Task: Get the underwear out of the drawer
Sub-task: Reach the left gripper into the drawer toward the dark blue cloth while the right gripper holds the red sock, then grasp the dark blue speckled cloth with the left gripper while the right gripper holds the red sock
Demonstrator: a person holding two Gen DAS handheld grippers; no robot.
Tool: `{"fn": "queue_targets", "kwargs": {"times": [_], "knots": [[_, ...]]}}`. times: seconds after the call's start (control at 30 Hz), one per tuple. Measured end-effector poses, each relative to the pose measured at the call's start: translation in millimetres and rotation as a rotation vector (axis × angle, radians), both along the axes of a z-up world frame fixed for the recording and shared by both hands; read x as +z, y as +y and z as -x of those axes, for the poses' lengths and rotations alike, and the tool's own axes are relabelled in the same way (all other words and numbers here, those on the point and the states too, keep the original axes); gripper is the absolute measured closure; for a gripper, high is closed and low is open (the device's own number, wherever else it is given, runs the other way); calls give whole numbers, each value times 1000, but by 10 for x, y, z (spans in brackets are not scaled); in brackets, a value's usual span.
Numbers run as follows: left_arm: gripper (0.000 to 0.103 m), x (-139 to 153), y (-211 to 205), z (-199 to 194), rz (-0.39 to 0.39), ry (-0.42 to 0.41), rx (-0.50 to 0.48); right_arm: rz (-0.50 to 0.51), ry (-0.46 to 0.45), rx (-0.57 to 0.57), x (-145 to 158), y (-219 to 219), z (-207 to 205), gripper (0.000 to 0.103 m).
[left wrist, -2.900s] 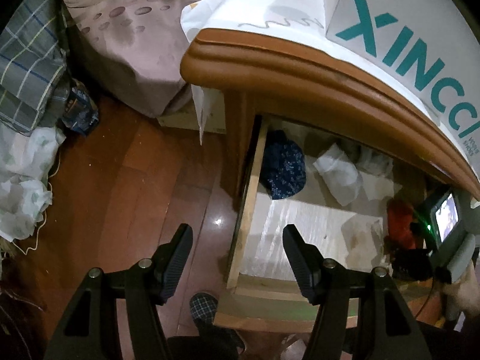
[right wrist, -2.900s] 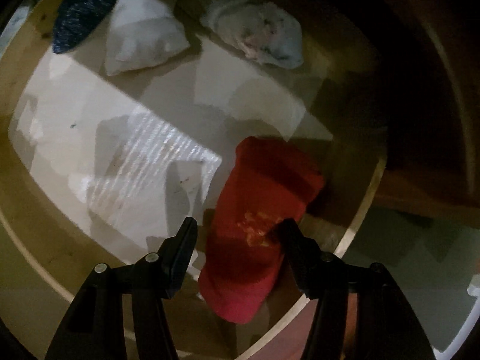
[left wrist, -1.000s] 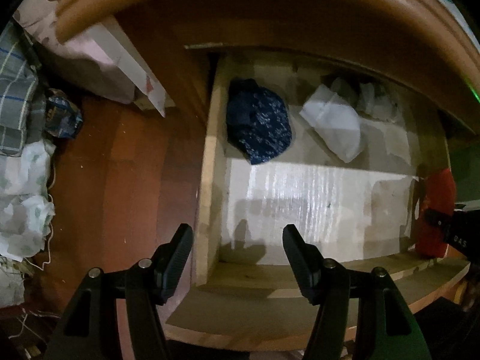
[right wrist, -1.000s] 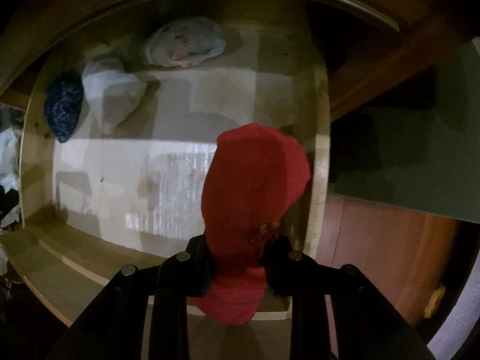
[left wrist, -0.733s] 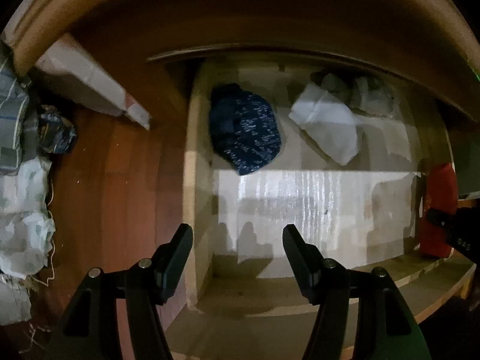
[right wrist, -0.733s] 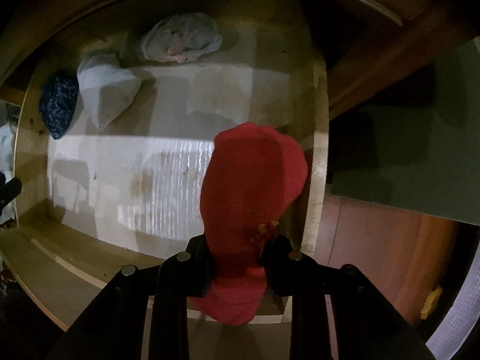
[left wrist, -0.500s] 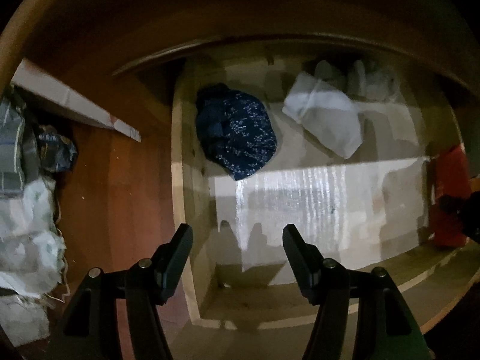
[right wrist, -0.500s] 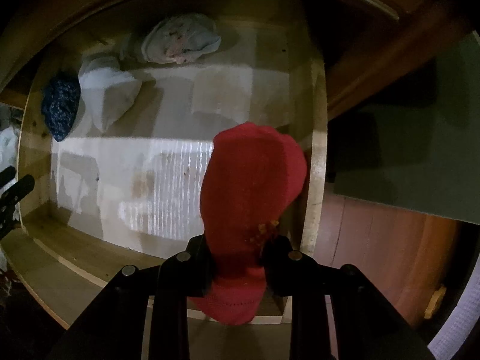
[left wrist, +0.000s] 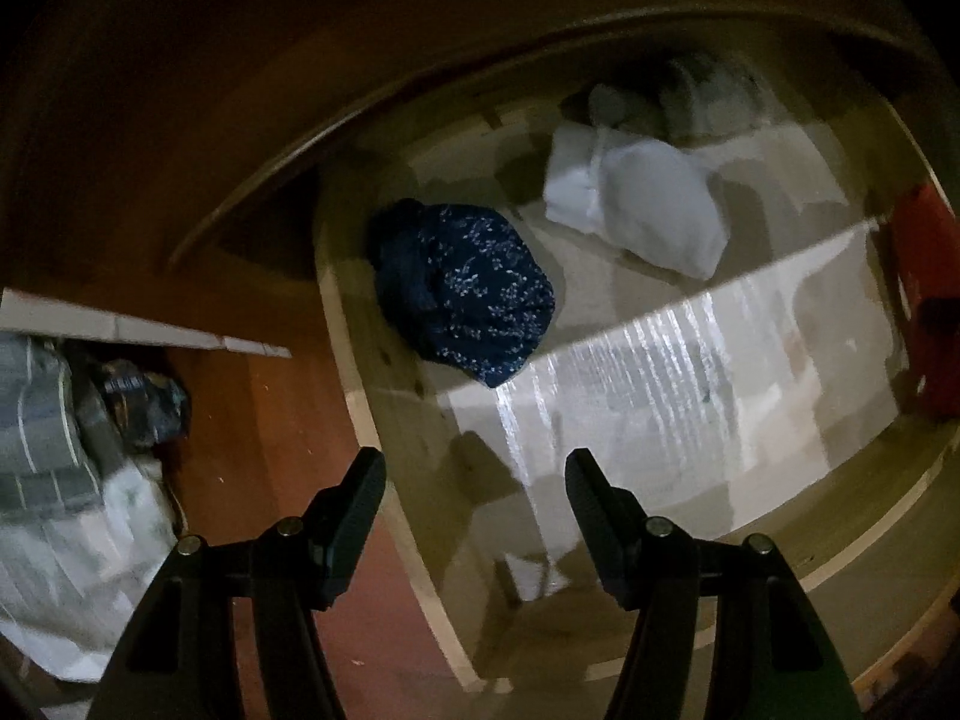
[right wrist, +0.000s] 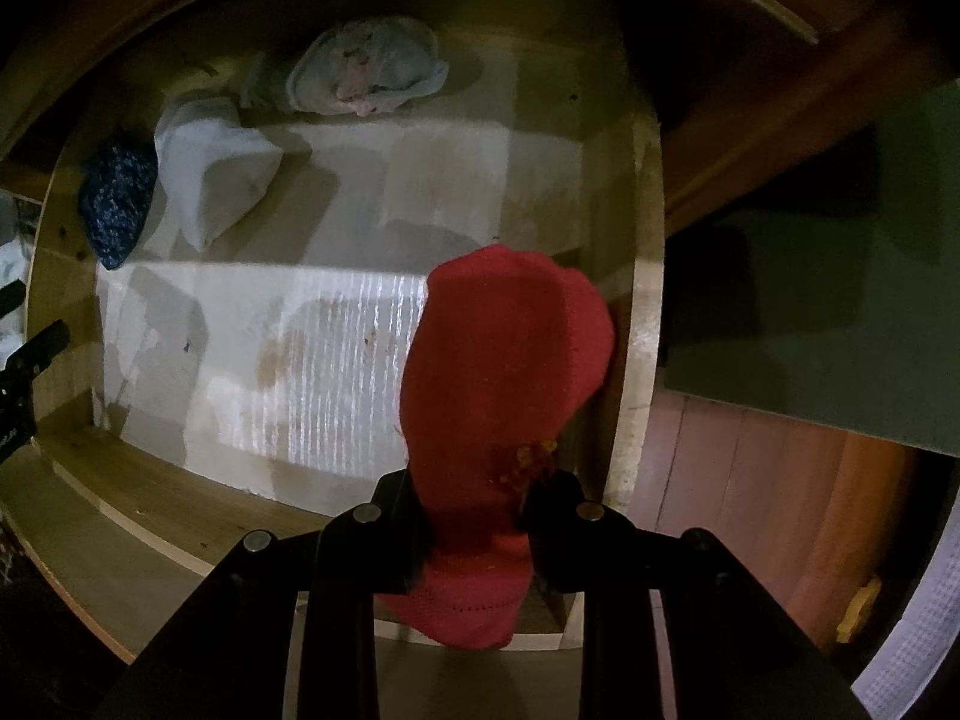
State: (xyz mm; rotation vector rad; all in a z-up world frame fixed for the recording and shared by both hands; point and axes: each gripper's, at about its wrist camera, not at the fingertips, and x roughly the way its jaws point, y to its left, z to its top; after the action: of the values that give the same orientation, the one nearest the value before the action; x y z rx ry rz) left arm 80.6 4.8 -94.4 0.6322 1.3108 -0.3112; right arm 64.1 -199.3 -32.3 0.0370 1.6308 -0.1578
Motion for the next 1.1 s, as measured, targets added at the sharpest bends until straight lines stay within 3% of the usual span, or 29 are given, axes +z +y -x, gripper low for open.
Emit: {"fn": "queue_targets", "kwargs": {"times": [0.67, 1.1], "knots": [[39, -188, -234, 156, -296, -160, -412, 5, 16, 17, -50, 100, 15, 79], [39, -330, -360, 1, -431, -221, -561, 9, 24, 22, -61, 127, 11, 79]]}}
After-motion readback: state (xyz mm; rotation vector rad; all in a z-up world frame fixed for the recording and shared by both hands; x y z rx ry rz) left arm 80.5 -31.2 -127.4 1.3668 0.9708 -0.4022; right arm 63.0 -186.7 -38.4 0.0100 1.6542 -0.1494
